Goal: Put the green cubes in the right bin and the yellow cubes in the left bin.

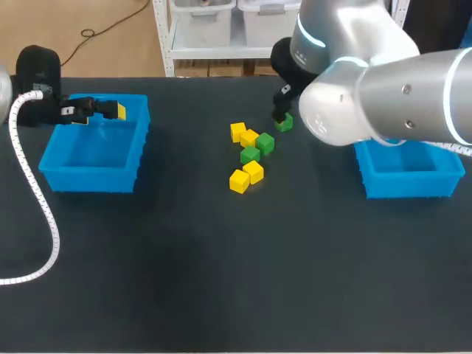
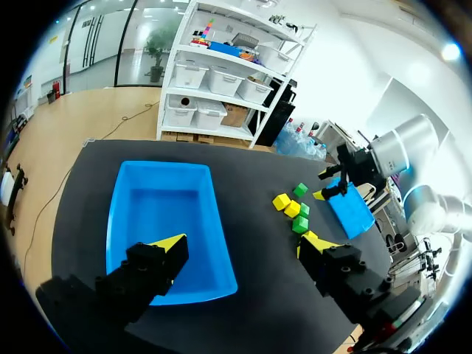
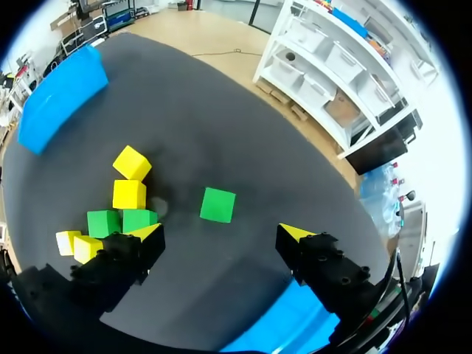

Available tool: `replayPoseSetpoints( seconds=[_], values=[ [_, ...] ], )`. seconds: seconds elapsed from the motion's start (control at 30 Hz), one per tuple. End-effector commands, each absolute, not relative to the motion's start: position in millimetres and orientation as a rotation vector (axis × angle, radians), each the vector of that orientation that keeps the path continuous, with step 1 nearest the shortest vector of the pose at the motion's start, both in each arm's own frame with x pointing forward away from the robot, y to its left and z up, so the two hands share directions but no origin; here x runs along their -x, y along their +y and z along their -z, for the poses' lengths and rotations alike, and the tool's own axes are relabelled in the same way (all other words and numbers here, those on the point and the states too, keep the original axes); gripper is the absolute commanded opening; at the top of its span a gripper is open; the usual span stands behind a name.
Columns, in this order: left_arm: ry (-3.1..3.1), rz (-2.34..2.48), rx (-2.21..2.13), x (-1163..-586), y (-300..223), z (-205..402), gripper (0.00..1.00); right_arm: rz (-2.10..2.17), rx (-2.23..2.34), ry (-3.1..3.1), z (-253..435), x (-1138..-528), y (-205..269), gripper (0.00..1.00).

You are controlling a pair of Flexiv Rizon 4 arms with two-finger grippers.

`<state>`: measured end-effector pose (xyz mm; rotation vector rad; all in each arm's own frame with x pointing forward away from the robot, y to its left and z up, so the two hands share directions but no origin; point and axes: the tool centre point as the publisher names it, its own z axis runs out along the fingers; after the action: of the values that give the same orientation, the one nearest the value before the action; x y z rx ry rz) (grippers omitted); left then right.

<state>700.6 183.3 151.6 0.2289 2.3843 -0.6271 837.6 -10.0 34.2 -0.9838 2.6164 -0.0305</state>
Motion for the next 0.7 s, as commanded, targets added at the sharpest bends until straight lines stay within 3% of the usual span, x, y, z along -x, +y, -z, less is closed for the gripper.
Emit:
replayPoseSetpoints(
  seconds=[0.03, 0.7],
  values=[
    [2.377, 0.634, -0.231, -700.0, 184.4, -150.2, 1.0, 0.034, 1.0, 2.634, -26.7, -844.7, -2.7, 1.0],
    [2.377, 0.634, -0.231, -700.0, 184.4, -150.2, 1.0, 0.015, 0.975, 2.525, -54.2, -836.4, -3.7, 1.0]
  ],
)
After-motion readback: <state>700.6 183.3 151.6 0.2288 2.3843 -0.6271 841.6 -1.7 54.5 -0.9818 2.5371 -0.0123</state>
